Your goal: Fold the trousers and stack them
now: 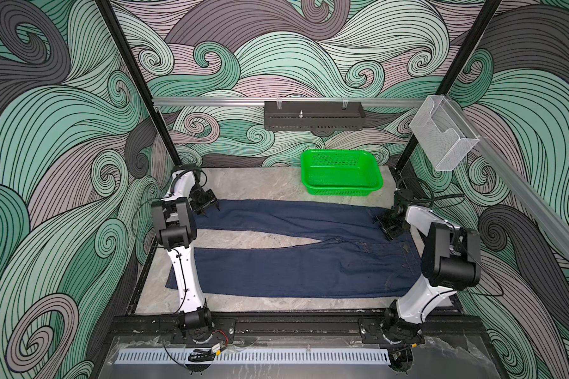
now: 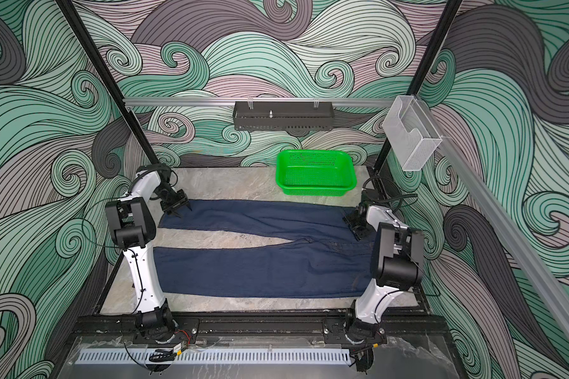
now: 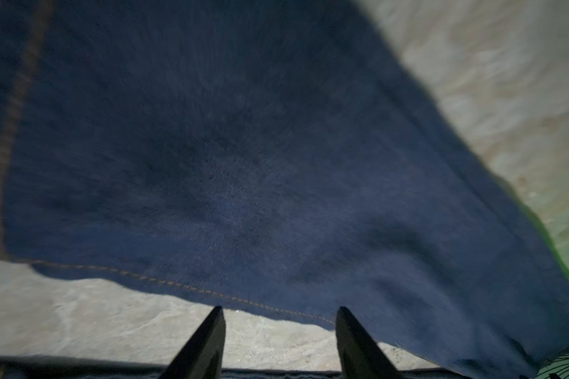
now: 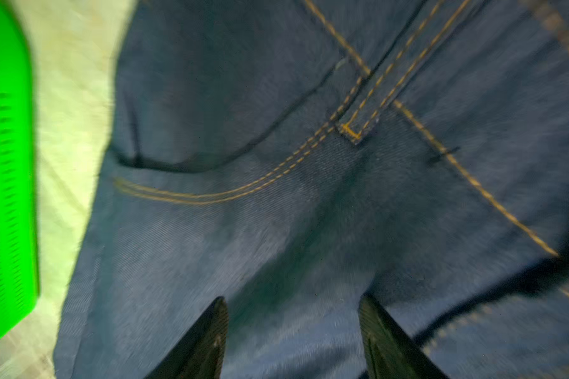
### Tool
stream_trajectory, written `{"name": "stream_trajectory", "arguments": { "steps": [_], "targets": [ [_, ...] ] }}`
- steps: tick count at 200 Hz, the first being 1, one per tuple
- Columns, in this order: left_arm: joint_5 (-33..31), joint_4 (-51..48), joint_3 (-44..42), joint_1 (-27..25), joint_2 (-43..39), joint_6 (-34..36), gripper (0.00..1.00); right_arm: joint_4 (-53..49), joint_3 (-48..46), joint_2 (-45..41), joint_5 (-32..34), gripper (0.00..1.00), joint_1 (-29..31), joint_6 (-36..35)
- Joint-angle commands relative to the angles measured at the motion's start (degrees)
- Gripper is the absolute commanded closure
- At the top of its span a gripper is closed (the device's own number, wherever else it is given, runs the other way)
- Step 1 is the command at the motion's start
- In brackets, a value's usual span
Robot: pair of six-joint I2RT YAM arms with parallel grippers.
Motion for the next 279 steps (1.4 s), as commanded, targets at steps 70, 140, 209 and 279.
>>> {"name": "stream_trajectory", "arguments": {
  "steps": [70,140,209,279],
  "targets": [
    [-3.8,-5.0,13.7,-0.1,14.3,-3.5,0.44,0.1,6.1,9.4,4.4,0.33,-2.6,1.3],
    [-0.8,-10.3,25.6,-0.4,16.8,-2.2,0.38,-3.4,8.0,7.4,0.8,0.27,-3.4,-2.2],
    [1.1,2.7,-6.6,-0.2,-18.4,-4.2,0.28,-12.1,1.8,-10.3,7.8,0.22,-5.6,1.4],
    [8.6,21.2,-48.4,1.1,-47.5,-14.3,0.29,-12.1,-10.6,-16.4,4.7,0.25,-12.8,1.8]
  ]
}}
